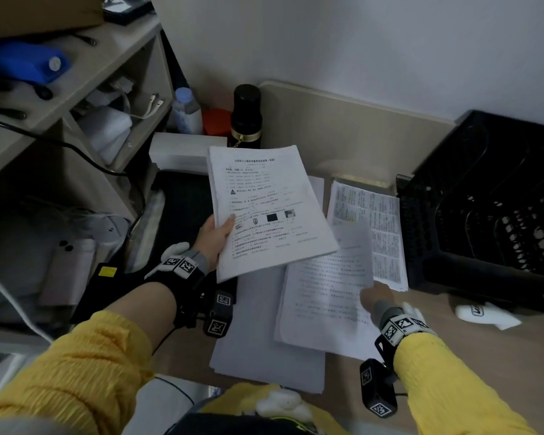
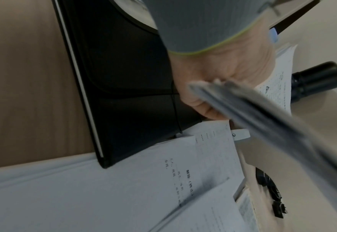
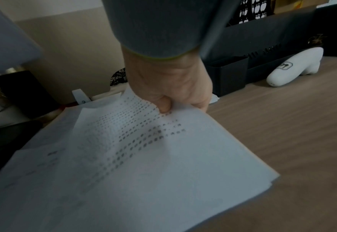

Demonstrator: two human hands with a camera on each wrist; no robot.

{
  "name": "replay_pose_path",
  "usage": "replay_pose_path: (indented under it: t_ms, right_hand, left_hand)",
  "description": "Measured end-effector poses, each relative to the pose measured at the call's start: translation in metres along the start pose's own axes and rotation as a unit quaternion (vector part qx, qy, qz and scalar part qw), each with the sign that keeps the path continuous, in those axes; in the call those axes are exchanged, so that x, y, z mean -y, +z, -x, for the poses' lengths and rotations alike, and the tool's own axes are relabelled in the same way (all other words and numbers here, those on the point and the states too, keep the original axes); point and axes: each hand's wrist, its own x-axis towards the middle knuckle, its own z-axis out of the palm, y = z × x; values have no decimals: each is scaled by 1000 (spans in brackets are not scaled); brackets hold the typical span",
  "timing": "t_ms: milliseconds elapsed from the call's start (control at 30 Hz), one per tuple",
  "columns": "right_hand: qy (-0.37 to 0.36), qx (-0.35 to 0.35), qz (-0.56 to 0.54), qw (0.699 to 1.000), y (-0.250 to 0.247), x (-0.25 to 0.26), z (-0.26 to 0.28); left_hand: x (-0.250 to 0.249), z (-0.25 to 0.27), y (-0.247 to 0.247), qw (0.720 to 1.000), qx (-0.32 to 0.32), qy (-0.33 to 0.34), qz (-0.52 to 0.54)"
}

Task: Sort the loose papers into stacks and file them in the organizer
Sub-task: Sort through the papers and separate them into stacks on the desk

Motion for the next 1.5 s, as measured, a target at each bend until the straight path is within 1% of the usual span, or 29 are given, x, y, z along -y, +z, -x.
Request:
replay_pose_path:
  t_ms: [100,267,367,433,500,567,633,767,833,867,933,1000,1033,1100,1167,1200,1267,1300,1400,1500]
  right_hand:
    - [-5,14,-54,998,6,5,0]
    - [0,105,-124,987,22,17,11]
    - [7,141,-121,983,35,21,19]
    - [18,194,-115,974,42,23,29]
    - [34,262,-107,958,45,24,39]
    - [51,296,-79,951,45,23,44]
    - [59,284,-62,955,42,24,44]
    - [47,205,-100,972,39,24,31]
    - [34,180,-108,977,41,24,27]
    - [28,182,-97,978,42,24,26]
    - [22,221,-64,973,47,21,26]
    - [36,240,-64,968,46,18,27]
    - [42,226,-86,969,42,18,26]
    - [44,169,-153,973,33,19,20]
    - [25,106,-208,972,22,20,12]
    - [10,90,-242,966,17,21,8]
    - [-16,94,-325,941,8,22,4]
    - [-28,102,-347,932,5,24,5]
    - [-79,120,-353,925,2,29,9]
    - [-133,102,-347,923,9,29,12]
  left_hand:
    - [0,1,3,1000,7,-3,8]
    - [5,4,4,1000,25,-17,1]
    - [10,6,5,999,26,-34,-4]
    - [13,6,5,999,27,-41,-11]
    - [15,7,6,998,29,-47,-19]
    - [16,8,8,998,34,-51,-25]
    - [17,9,9,997,41,-52,-29]
    - [19,9,11,997,53,-49,-32]
    - [20,10,12,997,56,-49,-33]
    - [21,10,12,996,58,-50,-34]
    - [22,11,14,996,64,-52,-40]
    - [22,13,15,995,72,-57,-44]
    - [22,14,16,994,76,-59,-45]
    - [22,15,17,993,83,-64,-52]
    - [22,17,18,992,87,-62,-61]
    - [23,17,19,992,91,-60,-69]
    - [26,19,22,989,104,-57,-86]
    - [27,20,23,988,111,-56,-94]
    - [32,24,26,984,127,-57,-109]
    - [33,29,31,983,143,-60,-102]
